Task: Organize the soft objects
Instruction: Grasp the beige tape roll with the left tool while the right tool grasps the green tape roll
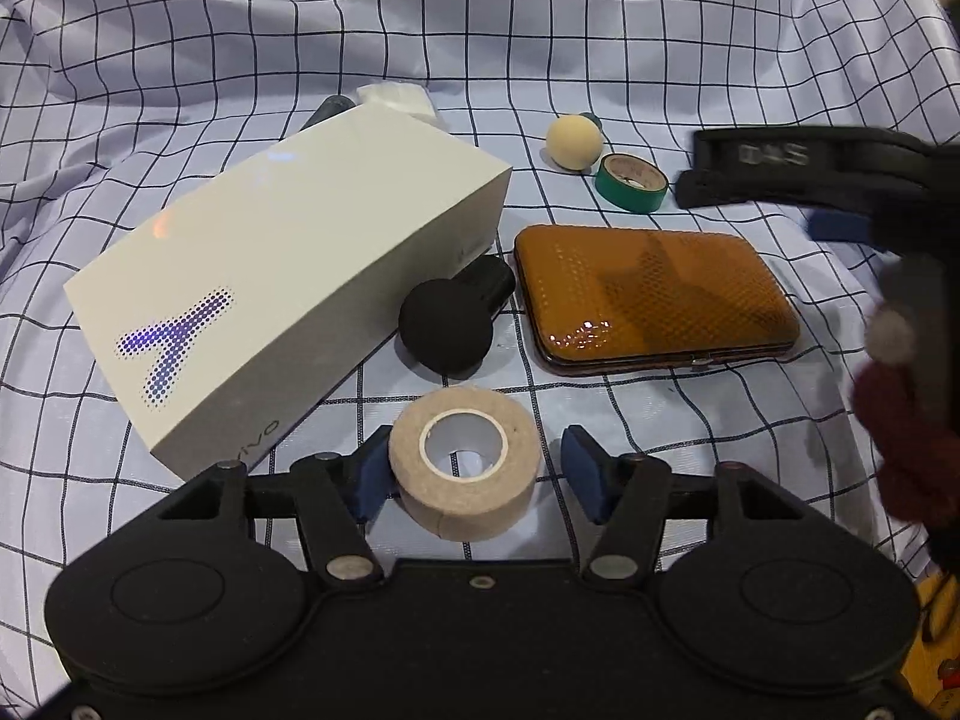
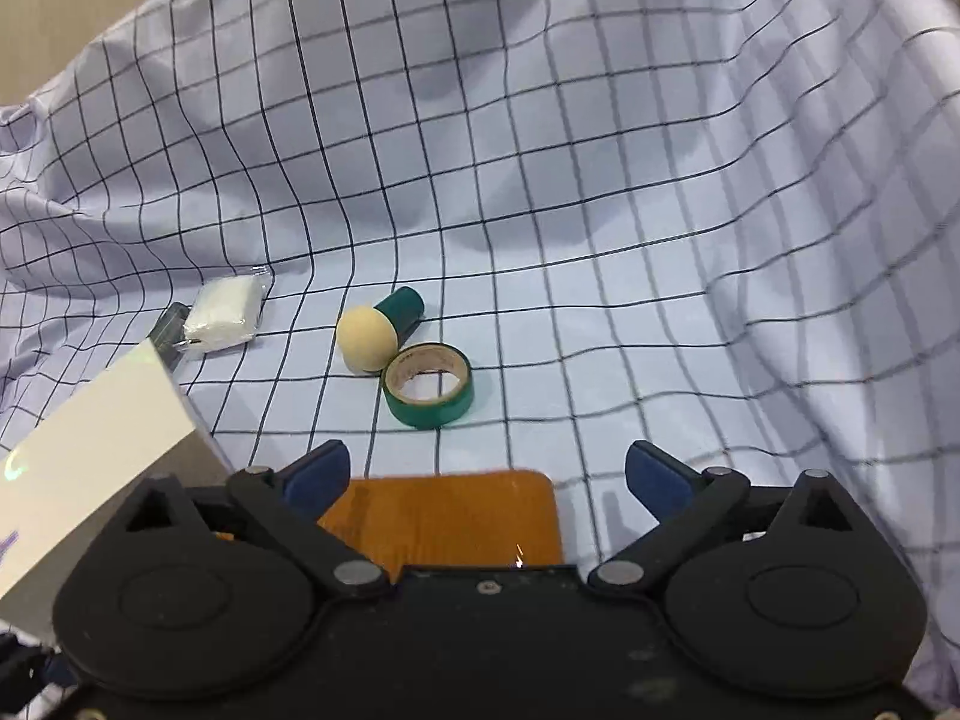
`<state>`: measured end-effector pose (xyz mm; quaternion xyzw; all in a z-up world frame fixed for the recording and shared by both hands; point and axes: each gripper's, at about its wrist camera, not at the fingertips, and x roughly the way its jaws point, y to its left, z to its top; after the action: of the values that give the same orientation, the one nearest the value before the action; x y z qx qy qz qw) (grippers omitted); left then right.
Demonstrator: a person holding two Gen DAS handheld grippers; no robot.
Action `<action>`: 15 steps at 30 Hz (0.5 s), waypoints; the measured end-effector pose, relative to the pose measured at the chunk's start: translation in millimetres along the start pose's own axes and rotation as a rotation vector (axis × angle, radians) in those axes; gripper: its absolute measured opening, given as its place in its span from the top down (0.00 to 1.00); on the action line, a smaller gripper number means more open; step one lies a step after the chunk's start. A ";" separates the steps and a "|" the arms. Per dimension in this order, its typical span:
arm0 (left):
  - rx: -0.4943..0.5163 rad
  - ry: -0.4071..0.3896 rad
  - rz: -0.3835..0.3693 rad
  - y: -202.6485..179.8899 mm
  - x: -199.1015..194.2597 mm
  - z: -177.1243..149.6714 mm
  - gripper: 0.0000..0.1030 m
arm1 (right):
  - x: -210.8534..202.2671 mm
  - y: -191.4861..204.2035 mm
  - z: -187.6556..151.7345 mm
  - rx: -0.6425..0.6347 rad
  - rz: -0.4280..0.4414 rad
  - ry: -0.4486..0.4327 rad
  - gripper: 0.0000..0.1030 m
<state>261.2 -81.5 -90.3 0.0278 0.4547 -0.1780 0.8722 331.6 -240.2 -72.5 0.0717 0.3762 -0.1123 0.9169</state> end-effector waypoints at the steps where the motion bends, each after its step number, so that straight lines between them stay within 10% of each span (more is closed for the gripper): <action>1: -0.003 -0.003 -0.001 0.4 -0.2 -0.2 0.49 | 6.8 0.5 3.0 -0.008 0.008 0.007 0.10; 15: -0.044 -0.001 -0.046 10.1 -0.5 2.8 0.54 | 84.6 30.3 17.6 -0.170 0.000 0.112 0.37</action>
<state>266.6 -72.5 -89.4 -0.0020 0.4584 -0.1880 0.8686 409.8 -227.6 -118.4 -0.0004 0.4350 -0.0755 0.8973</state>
